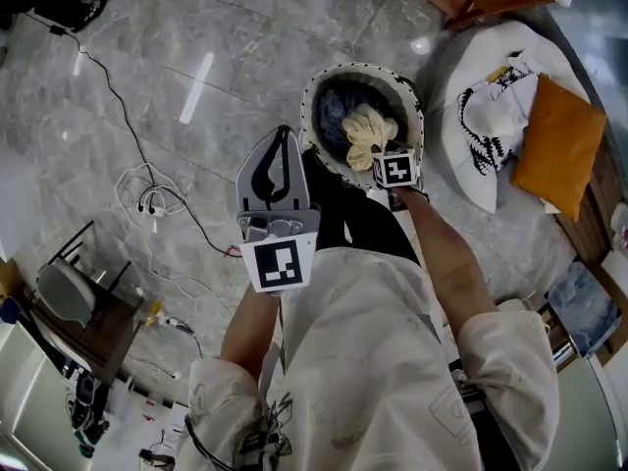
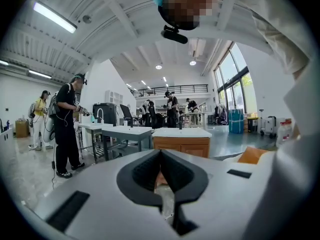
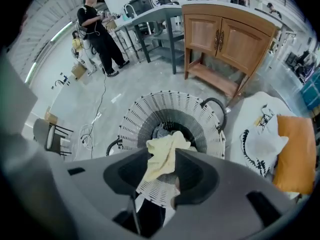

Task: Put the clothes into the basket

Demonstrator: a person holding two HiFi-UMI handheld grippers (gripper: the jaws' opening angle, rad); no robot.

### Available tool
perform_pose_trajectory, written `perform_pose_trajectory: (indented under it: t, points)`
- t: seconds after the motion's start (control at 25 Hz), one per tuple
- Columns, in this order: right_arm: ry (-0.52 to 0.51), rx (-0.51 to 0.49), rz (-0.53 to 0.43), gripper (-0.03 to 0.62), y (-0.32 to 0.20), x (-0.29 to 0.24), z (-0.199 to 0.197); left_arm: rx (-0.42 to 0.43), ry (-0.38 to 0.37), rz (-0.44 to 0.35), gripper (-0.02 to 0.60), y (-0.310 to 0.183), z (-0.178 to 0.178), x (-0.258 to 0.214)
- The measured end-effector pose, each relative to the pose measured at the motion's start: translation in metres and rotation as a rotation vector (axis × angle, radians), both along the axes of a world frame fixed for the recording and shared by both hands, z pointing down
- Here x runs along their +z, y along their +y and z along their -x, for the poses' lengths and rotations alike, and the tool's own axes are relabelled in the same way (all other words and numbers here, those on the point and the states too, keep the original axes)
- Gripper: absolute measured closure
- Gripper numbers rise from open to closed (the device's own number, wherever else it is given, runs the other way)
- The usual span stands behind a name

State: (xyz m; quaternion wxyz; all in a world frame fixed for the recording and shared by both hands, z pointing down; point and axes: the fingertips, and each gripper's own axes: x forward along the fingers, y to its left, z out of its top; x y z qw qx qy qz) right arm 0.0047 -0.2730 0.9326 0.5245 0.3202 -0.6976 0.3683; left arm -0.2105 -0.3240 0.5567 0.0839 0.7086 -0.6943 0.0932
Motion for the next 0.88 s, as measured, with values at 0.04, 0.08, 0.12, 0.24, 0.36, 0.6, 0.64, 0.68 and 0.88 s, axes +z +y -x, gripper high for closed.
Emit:
perform_pose_trajectory:
  t: [0.04, 0.08, 0.12, 0.24, 0.36, 0.6, 0.64, 0.68, 0.88]
  points:
    - [0.009, -0.004, 0.008, 0.434, 0.001, -0.001, -0.004, 0.003, -0.001, 0.0, 0.577, -0.001, -0.001, 0.0]
    - [0.015, -0.003, 0.014, 0.428, 0.003, -0.001, -0.008, 0.007, -0.002, 0.0, 0.577, -0.003, -0.003, -0.001]
    - [0.017, 0.002, 0.017, 0.427, 0.004, -0.001, -0.012, 0.011, -0.001, 0.0, 0.577, -0.004, -0.005, -0.001]
    - [0.013, 0.024, 0.021, 0.427, 0.01, -0.003, -0.021, 0.021, 0.006, 0.0, 0.577, -0.006, -0.012, -0.002]
    - [-0.008, 0.027, 0.023, 0.427, 0.02, -0.004, -0.027, 0.034, 0.01, -0.006, 0.577, -0.006, -0.023, -0.005]
    - [-0.084, 0.032, -0.007, 0.427, 0.035, -0.022, -0.028, 0.053, 0.013, -0.011, 0.577, -0.003, -0.038, -0.014]
    - [-0.099, 0.033, -0.018, 0.427, 0.036, -0.028, -0.027, 0.054, 0.016, -0.014, 0.577, -0.002, -0.04, -0.016]
    - [-0.114, 0.034, -0.029, 0.428, 0.037, -0.035, -0.027, 0.057, 0.02, -0.017, 0.577, -0.001, -0.043, -0.019]
    - [-0.189, 0.055, -0.119, 0.428, 0.029, -0.075, -0.03, 0.071, 0.015, -0.03, 0.577, 0.006, -0.057, -0.031]
